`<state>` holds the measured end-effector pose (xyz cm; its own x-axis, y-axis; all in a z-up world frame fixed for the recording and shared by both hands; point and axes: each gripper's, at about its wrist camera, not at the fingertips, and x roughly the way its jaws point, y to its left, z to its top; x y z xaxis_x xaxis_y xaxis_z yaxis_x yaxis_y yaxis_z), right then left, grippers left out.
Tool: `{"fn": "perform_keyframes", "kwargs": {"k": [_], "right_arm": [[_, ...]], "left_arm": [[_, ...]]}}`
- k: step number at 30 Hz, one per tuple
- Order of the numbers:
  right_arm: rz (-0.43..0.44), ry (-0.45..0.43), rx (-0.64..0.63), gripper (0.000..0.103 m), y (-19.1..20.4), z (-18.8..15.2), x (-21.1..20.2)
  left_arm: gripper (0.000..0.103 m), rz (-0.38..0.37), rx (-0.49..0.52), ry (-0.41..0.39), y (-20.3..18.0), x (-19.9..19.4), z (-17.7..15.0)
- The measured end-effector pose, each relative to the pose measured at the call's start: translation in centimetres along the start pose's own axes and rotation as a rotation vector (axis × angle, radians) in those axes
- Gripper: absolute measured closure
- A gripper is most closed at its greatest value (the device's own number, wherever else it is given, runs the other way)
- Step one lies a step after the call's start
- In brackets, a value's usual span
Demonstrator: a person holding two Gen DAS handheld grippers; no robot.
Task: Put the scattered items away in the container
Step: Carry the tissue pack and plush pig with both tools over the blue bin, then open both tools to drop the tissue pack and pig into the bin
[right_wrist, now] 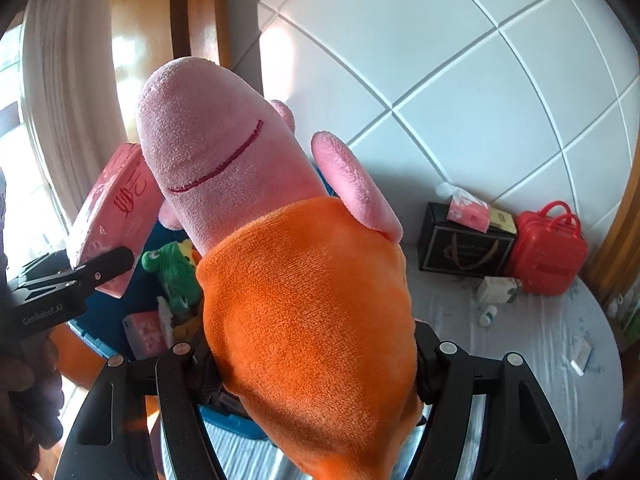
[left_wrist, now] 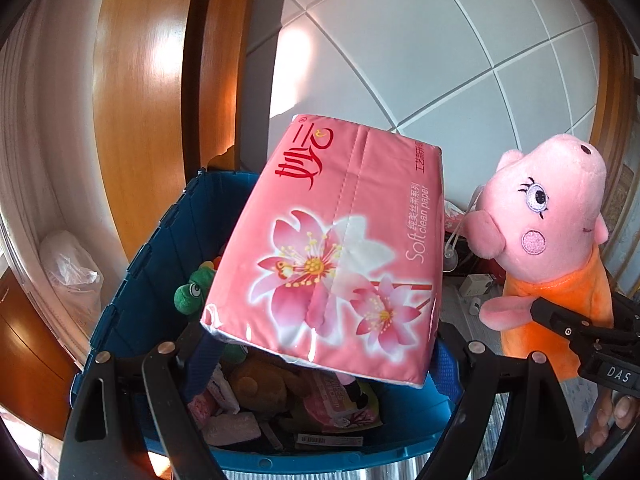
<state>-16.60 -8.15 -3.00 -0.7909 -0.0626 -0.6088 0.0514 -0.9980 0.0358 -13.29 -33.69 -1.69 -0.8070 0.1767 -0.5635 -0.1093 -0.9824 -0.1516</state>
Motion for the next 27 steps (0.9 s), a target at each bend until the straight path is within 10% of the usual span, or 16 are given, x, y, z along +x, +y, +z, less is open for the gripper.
{"fn": "perform_keyframes", "kwargs": {"k": [27], "right_arm": [[0.037,0.105,-0.075,0.031,9.5,9.9,15.7]], "left_arm": [[0.017,0.101,-0.044,0.021,11.3,10.4,7.6]]}}
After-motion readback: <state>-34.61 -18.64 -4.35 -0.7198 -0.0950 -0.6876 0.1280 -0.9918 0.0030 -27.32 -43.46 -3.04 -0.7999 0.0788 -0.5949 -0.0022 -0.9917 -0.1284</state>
